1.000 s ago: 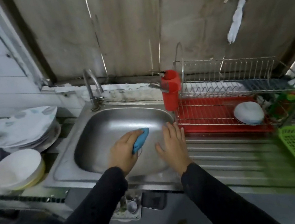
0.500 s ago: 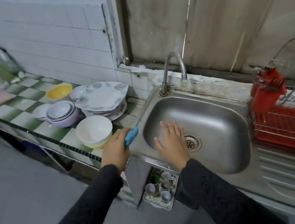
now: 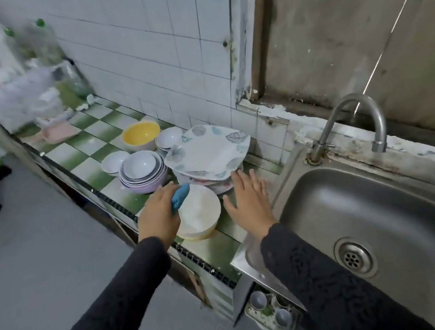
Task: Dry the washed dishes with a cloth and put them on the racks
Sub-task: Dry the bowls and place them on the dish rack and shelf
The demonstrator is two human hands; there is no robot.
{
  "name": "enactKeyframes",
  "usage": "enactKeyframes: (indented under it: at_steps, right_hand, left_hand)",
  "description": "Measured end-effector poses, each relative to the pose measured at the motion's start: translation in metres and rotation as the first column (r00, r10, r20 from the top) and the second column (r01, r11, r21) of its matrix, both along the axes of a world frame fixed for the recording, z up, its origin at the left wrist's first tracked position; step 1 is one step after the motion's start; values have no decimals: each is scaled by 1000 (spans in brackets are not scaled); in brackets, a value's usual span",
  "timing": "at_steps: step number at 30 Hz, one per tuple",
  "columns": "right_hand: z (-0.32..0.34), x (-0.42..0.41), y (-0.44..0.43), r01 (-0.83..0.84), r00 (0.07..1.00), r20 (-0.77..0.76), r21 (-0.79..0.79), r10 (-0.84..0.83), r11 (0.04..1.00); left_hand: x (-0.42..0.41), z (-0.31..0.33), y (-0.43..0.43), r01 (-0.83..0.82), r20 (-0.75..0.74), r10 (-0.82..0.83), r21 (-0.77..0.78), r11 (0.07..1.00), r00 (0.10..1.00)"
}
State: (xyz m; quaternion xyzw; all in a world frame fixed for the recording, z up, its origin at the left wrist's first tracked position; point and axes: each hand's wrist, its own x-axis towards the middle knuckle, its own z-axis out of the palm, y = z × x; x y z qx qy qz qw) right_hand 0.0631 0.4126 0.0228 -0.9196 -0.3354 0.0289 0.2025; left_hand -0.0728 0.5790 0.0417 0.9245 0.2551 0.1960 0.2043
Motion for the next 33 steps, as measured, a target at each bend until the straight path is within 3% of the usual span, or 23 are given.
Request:
enactKeyframes:
  at_steps: [5, 13, 23, 29, 33]
  right_hand:
    - [-4, 26, 46, -49, 998, 37, -46, 51, 998]
    - [-13, 45, 106, -64, 998, -33, -78, 61, 995]
    - [-30, 44, 218, 44, 996, -70, -82, -50, 996]
    - [-30, 41, 303, 110, 993, -38, -70, -113, 991]
    - [-34, 39, 342, 148, 974, -166, -44, -153, 988]
  left_hand:
    - [24, 3, 37, -32, -6, 32, -6, 999, 999]
    - [44, -10, 98, -72, -76, 64, -116, 991, 995]
    - [68, -20, 220, 44, -170, -75, -182, 982, 983]
    - [78, -18, 301, 119, -151, -152, -205, 972, 977]
    - [84, -22, 333, 184, -152, -220, -223, 957, 964]
